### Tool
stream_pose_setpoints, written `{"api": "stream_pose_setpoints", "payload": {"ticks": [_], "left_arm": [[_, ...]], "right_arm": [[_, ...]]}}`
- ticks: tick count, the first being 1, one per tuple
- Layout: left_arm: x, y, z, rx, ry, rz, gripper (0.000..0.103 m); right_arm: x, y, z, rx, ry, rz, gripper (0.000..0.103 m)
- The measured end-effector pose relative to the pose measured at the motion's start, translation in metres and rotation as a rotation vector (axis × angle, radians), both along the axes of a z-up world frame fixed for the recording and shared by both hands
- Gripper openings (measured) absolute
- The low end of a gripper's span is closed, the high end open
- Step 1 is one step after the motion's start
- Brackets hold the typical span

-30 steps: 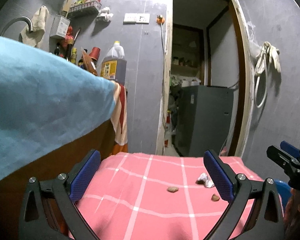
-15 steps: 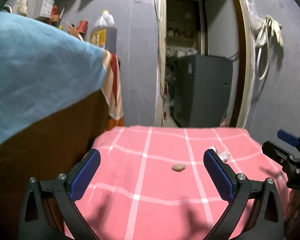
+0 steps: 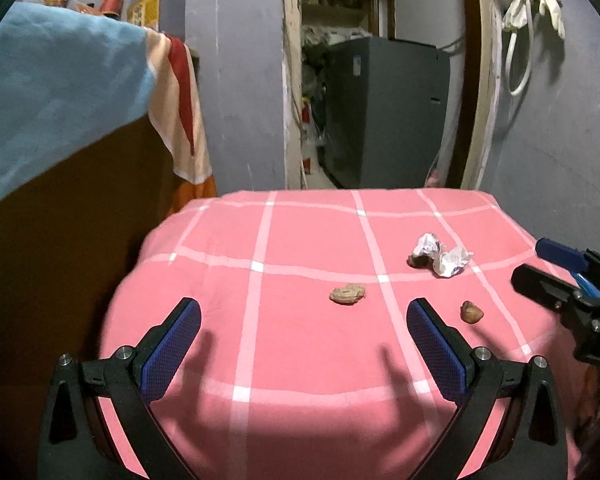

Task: Collect trash
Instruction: 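Move both open tools back over the table toward the foil and nuts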

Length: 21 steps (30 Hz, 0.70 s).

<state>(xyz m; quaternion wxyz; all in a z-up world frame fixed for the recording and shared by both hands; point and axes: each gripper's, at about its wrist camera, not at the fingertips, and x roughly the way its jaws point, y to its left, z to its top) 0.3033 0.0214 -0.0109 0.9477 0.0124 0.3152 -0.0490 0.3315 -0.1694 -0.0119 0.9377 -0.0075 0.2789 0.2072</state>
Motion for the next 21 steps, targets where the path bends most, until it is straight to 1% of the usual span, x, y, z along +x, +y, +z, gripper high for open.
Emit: {"api": "stream_pose_setpoints", "payload": {"ticks": [3,6,9,11,13,15,17,18,20,21], "left_arm": [[0.008,0.000,-0.004,-0.014,0.035,-0.015,0.101],[0.016,0.000,-0.006,-0.028,0.068,-0.030,0.100],[0.025,-0.001,-0.009,-0.033,0.095,-0.046,0.099],[0.030,-0.003,-0.011,-0.033,0.112,-0.056,0.095],[0.035,-0.003,-0.014,-0.038,0.134,-0.068,0.092],[0.039,-0.004,-0.016,-0.039,0.152,-0.078,0.085],[0.042,-0.004,-0.019,-0.044,0.170,-0.086,0.077],[0.044,-0.005,-0.019,-0.048,0.178,-0.090,0.075],[0.046,-0.005,-0.020,-0.050,0.186,-0.099,0.070],[0.047,-0.006,-0.020,-0.050,0.187,-0.103,0.069]], "right_arm": [[0.007,0.004,-0.006,-0.017,0.050,0.023,0.072],[0.011,0.008,-0.010,-0.039,0.087,0.044,0.068],[0.013,0.009,-0.015,-0.052,0.122,0.057,0.068],[0.017,0.010,-0.020,-0.056,0.154,0.065,0.068],[0.020,0.010,-0.023,-0.053,0.177,0.067,0.065],[0.023,0.009,-0.026,-0.048,0.200,0.073,0.052],[0.026,0.009,-0.028,-0.043,0.222,0.080,0.049],[0.027,0.008,-0.030,-0.038,0.232,0.085,0.045],[0.028,0.010,-0.031,-0.037,0.241,0.097,0.041],[0.028,0.011,-0.031,-0.041,0.245,0.103,0.039]]}}
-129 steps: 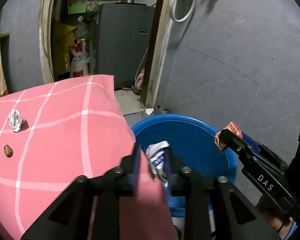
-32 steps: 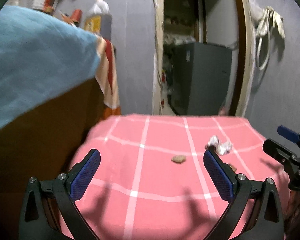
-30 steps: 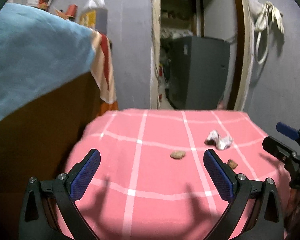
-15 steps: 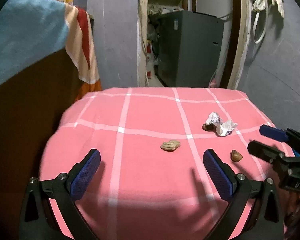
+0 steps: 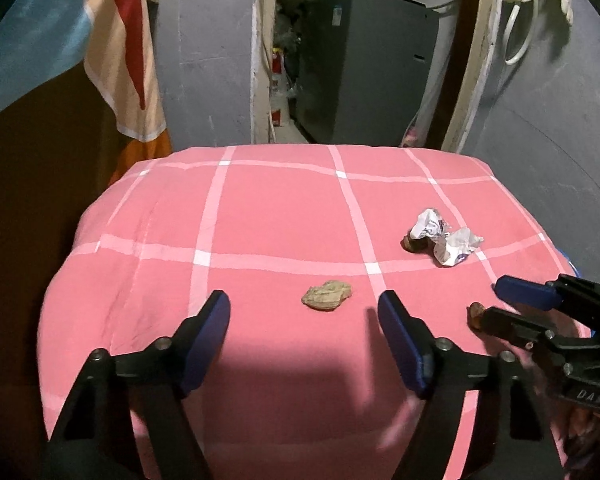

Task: Collect trash
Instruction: 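Move both open tools back over the table toward the foil and nuts, then grasp the tan scrap with the left tool while the right tool grasps the brown nut, then lift both held items and carry them toward the blue bucket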

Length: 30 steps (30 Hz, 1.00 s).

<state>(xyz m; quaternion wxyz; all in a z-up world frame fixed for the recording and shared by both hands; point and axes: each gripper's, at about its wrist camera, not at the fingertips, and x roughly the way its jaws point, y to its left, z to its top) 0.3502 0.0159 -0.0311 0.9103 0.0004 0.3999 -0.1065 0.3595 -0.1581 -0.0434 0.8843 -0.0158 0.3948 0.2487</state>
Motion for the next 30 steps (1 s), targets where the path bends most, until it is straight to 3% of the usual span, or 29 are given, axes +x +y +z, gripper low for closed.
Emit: {"api": "stream_pose_setpoints", "payload": {"ticks": [12,21,30], "left_arm": [[0.010,-0.014,-0.005,0.056,0.032,-0.045,0.052],[0.012,-0.020,-0.006,0.063,0.046,-0.057,0.023],[0.005,-0.020,-0.004,0.031,0.039,-0.038,0.023]], "right_arm": [[-0.001,0.010,-0.003,-0.028,0.017,0.037,0.030],[0.003,0.010,-0.003,-0.008,0.031,0.051,0.016],[0.003,0.004,-0.002,0.027,0.036,0.048,0.014]]}}
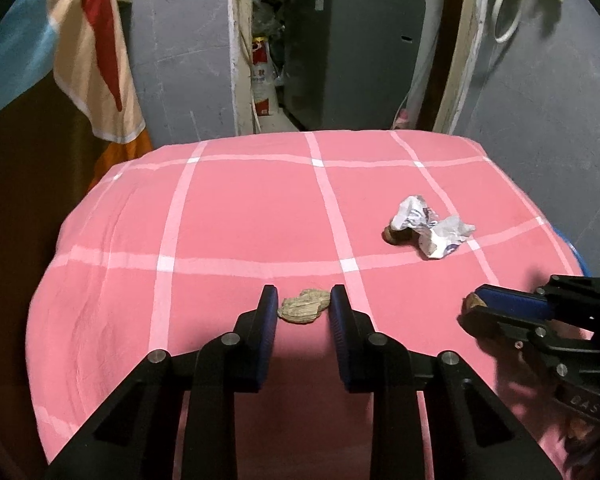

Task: Collect trash
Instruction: 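Lift both held items and carry them toward the blue bucket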

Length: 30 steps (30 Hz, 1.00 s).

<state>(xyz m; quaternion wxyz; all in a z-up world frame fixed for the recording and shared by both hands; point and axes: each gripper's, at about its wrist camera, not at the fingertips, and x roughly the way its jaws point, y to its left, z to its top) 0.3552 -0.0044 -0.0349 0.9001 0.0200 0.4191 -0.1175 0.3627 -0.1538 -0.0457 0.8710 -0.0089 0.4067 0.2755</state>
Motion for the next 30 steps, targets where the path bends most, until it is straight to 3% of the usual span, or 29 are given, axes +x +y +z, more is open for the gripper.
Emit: {"api": "stream_pose_setpoints", "payload": {"ticks": [11,30], "left_arm": [[-0.041,-0.009,0.022,-0.109,-0.126,0.053,0.023],[-0.099,-0.068,0.078,-0.250,-0.435,0.040,0.023]], "right_arm": [[-0.025,-0.024,0.016,0.063,-0.126,-0.054,0.014],[-0.085,-0.091,0.072,0.151,-0.462,-0.200,0.014]]}}
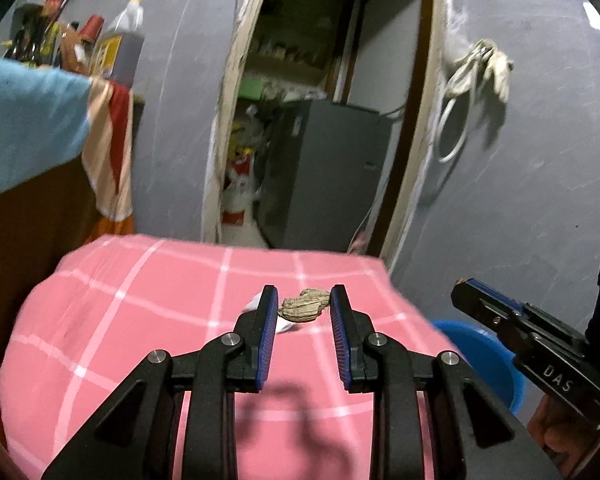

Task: Collect trash
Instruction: 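Lift both held items and carry them toward the blue bucket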

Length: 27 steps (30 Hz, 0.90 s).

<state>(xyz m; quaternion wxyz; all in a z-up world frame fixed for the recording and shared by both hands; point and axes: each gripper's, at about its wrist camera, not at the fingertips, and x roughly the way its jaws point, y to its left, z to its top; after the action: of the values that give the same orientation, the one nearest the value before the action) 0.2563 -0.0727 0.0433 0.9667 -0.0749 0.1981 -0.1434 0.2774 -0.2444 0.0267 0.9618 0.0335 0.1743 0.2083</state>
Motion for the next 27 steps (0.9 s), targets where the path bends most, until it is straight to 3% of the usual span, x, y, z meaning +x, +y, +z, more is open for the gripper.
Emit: {"api": "stream_pose_setpoints", "payload": {"ticks": [14,27], "left_arm": [[-0.023,-0.057,0.029,-0.052,-0.162,-0.073,0.023],[-0.031,-0.117,0.027,-0.046,-0.182,-0.140,0.023]], "right_arm": [[-0.045,-0.068,0.023,0.054,-0.174,-0.149,0.014],[-0.069,-0.120,0.020,0.052,-0.233,-0.266,0.015]]}}
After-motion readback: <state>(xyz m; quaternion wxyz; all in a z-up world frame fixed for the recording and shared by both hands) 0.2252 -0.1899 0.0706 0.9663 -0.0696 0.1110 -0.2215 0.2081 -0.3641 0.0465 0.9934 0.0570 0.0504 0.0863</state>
